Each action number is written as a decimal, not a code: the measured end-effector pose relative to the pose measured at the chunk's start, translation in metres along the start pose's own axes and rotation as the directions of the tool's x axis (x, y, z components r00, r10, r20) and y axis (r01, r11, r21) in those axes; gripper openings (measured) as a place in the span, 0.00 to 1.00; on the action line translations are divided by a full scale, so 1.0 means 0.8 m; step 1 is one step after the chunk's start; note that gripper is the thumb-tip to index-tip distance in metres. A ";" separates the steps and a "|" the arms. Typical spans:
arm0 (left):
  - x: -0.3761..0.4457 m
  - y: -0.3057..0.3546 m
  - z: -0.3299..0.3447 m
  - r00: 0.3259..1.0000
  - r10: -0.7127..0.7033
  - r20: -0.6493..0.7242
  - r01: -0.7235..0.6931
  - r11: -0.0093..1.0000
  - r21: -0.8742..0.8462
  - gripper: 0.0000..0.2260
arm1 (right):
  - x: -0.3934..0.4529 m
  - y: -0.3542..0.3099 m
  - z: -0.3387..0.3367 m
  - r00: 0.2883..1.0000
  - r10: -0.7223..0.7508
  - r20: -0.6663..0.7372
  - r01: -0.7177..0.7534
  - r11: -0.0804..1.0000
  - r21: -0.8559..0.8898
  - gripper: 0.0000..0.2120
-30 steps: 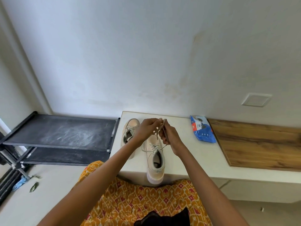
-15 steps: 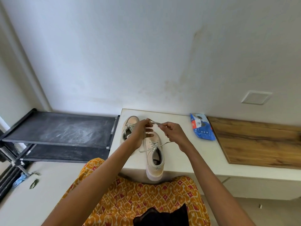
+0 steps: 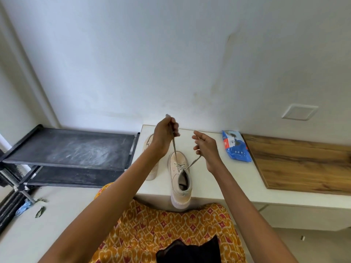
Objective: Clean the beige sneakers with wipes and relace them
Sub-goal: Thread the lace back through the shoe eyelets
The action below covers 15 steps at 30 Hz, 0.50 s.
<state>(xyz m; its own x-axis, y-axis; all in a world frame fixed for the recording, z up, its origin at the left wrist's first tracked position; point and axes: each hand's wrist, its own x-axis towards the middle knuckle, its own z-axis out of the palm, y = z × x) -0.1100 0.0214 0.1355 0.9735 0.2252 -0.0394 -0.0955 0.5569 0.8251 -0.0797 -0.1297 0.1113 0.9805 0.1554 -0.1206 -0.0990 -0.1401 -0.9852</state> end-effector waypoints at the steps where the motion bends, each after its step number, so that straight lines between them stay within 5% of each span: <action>1: 0.001 0.005 0.011 0.998 0.040 0.053 -0.044 0.996 0.077 0.13 | -0.001 -0.009 0.004 0.998 -0.021 0.065 0.023 0.999 -0.032 0.16; 6: 0.012 0.036 0.051 0.965 0.169 0.200 -0.242 0.865 0.440 0.15 | -0.012 -0.054 0.021 0.947 -0.127 0.296 0.192 0.961 -0.199 0.05; 15: 0.014 0.056 0.085 0.956 0.224 0.190 -0.294 0.756 0.585 0.15 | -0.008 -0.105 0.037 0.985 -0.167 0.042 0.159 0.975 0.155 0.08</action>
<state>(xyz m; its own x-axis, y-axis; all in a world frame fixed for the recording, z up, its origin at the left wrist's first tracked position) -0.0891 -0.0061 0.2103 0.9487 0.1876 0.2543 -0.2364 -0.1126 0.9651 -0.0829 -0.0903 0.1917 0.9753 0.2172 0.0407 0.0329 0.0397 -0.9987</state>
